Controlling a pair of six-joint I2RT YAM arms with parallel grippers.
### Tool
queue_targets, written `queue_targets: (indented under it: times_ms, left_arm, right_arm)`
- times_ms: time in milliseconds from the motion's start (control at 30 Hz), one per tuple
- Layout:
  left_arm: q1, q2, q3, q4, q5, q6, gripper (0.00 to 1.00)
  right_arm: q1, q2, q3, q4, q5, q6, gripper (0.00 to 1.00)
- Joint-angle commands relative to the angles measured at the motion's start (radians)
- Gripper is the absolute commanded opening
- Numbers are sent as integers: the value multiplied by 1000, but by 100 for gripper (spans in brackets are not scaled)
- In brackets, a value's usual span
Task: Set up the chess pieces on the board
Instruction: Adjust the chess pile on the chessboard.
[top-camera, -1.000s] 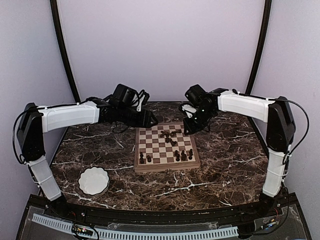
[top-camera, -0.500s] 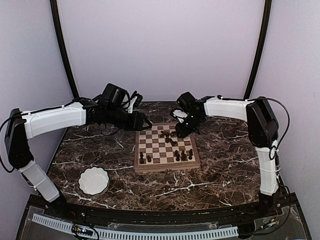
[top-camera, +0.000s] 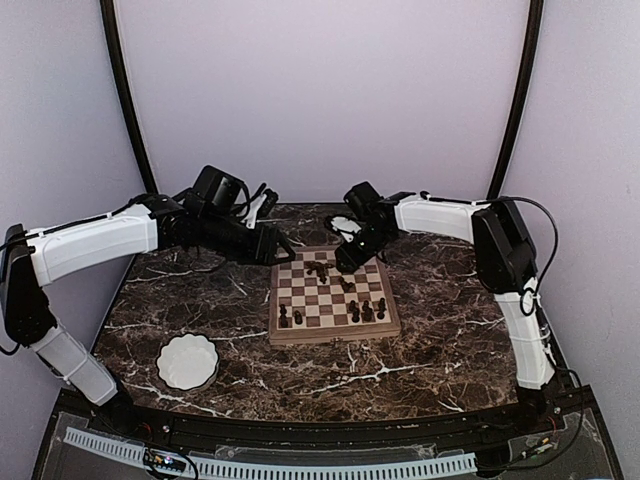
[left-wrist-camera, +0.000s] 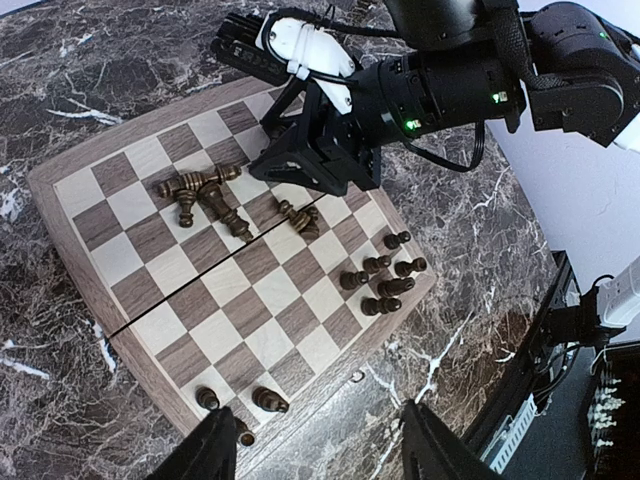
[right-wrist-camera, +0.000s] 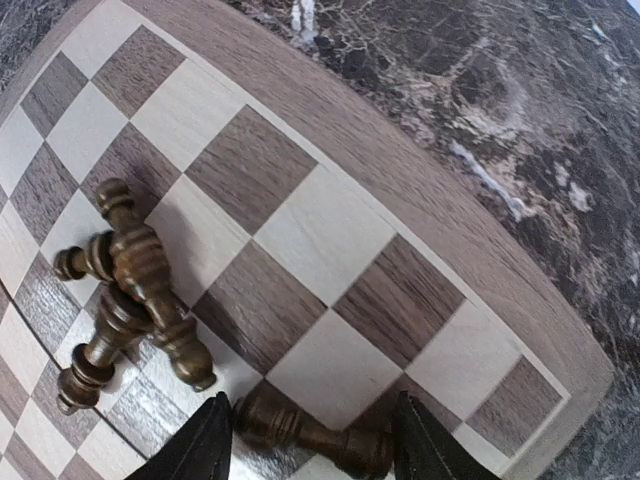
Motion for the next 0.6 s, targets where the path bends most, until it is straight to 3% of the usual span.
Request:
queue_targets:
  times_ms: [0, 167, 433, 500, 567]
  left_arm:
    - [1, -42, 8, -54, 8, 43, 59]
    - [2, -62, -10, -35, 9, 49, 59]
    - [0, -43, -29, 48, 31, 14, 59]
    - [1, -43, -29, 54, 32, 14, 59]
    - [0, -46, -30, 55, 31, 17, 59]
  right_arm:
    - [-7, 48, 27, -44, -76, -23, 55]
    - [-7, -35, -76, -41, -64, -16, 53]
    - [-8, -73, -119, -32, -72, 18, 30]
    - [-7, -65, -105, -54, -69, 32, 33]
    - [-9, -63, -104, -69, -73, 40, 42]
